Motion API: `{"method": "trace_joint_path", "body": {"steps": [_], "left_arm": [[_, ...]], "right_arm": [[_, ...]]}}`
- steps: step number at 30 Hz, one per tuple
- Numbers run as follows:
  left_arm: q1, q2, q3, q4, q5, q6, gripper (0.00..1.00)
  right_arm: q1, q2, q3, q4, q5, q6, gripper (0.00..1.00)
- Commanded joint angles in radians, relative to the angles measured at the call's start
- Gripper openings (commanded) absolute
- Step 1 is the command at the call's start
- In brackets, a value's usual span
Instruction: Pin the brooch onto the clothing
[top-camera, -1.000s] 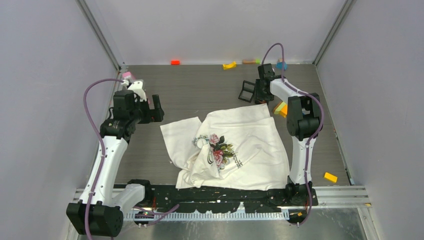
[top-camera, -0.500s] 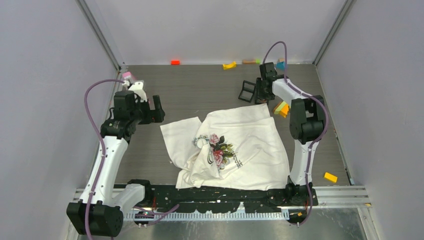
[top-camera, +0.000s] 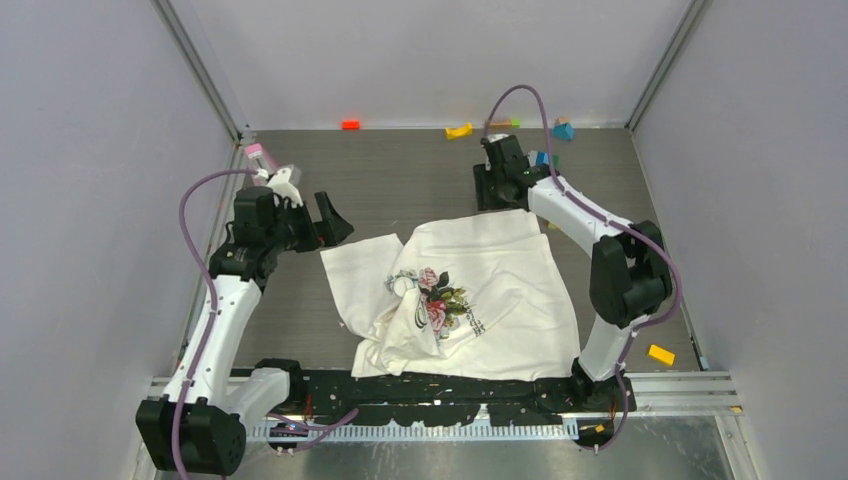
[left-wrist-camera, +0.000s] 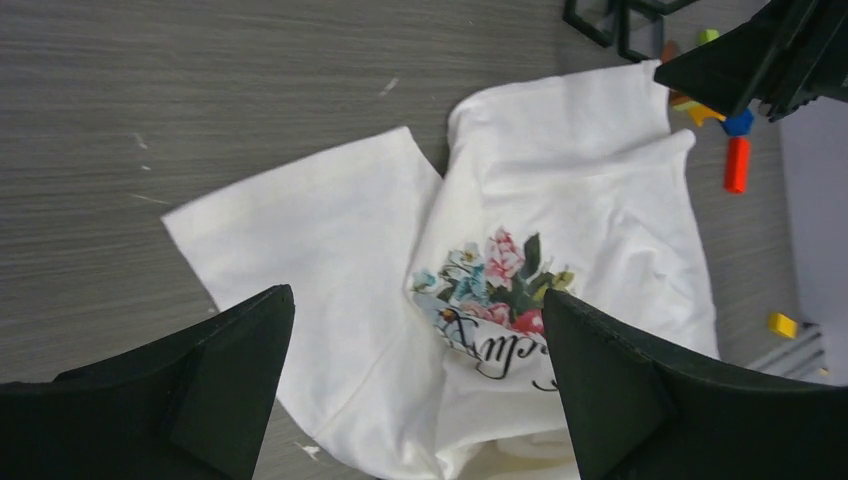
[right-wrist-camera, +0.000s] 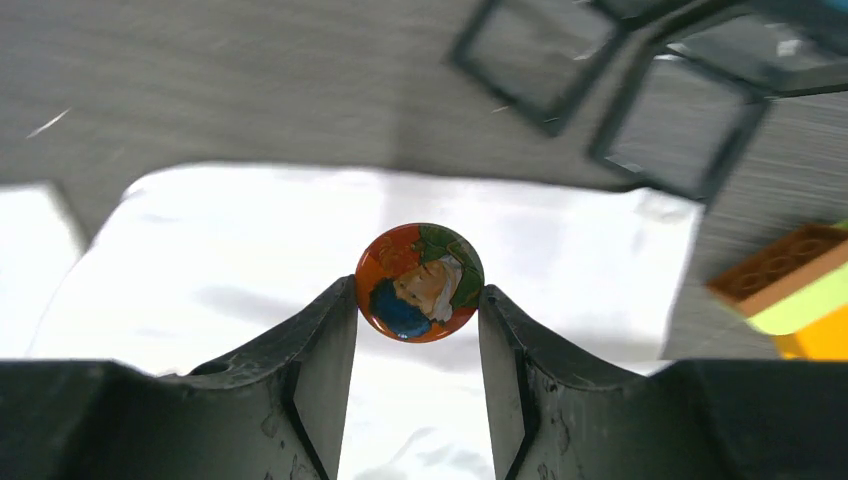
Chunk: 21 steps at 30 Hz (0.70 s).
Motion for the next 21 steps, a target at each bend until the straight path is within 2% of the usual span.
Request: {"method": "trace_joint_path", "body": {"steps": [1,8,15,18,21], "left_arm": [[-0.033,-0.029,-0.059,0.141,0.173,-0.160,0.97],[-0.172,-0.007,-0.101,0.272,0.251,-0.327,0.96],[-0.281,0.014,-0.111,0.393,0.255,-0.430,0.94],[-0.303,0.033,-0.107,0.400,0.261,-0.439,0.88],[-0.327,0.054,-0.107,0.406,0.272,-0.431,0.75]], "right_arm": [[0.120,-0.161,-0.076,0.068,-0.099,-0.026,0.29],[0.336,-0.359,-0.252,0.235,-0.241,-0.034,0.30],[0.444,-0.476,-0.316,0.305,-0.296,-0.049,0.31],[0.471,-0.495,-0.324,0.315,-0.307,-0.055,0.31],[0.486,-0.498,-0.323,0.315,-0.308,-0.064,0.31]]}}
